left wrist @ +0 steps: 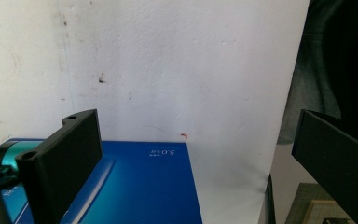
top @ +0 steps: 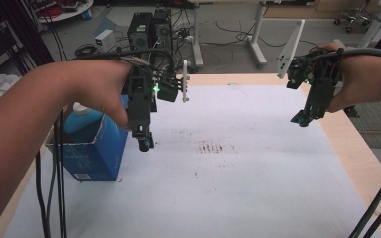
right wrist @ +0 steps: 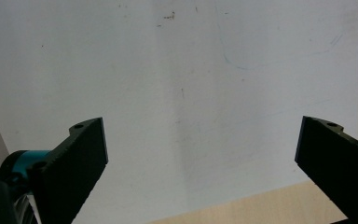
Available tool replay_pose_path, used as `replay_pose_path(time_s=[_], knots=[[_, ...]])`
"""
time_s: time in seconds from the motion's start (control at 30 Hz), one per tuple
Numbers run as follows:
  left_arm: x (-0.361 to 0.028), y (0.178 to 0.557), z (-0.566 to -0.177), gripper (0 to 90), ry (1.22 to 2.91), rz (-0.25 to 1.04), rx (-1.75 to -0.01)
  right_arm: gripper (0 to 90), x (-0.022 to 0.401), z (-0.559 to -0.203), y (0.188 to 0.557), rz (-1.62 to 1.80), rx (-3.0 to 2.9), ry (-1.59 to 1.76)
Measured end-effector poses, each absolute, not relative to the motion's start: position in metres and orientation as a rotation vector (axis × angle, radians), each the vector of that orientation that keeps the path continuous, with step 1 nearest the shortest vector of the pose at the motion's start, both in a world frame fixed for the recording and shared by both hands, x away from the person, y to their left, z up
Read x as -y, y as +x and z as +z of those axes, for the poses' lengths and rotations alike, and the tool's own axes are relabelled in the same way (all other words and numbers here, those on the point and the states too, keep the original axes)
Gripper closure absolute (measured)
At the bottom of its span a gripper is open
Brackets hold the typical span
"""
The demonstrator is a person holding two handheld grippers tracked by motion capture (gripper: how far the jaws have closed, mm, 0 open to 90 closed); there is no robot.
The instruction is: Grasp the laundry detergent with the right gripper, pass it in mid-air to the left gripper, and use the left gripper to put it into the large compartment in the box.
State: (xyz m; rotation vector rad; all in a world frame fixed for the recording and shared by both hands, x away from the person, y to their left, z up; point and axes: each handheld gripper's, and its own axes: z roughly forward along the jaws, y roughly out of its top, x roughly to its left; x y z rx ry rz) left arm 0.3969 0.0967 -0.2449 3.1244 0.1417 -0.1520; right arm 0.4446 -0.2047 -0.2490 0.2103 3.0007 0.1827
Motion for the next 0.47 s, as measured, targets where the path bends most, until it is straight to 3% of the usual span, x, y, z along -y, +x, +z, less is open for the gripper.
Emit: replay_pose_path(time_s=[0.47], knots=[[-0.0966,0.3922,-0.245,1.6,3.135,-0.13,-0.157,1.3,0.2039,-0.2486,0.4429,0.189,-3.0,0.211]])
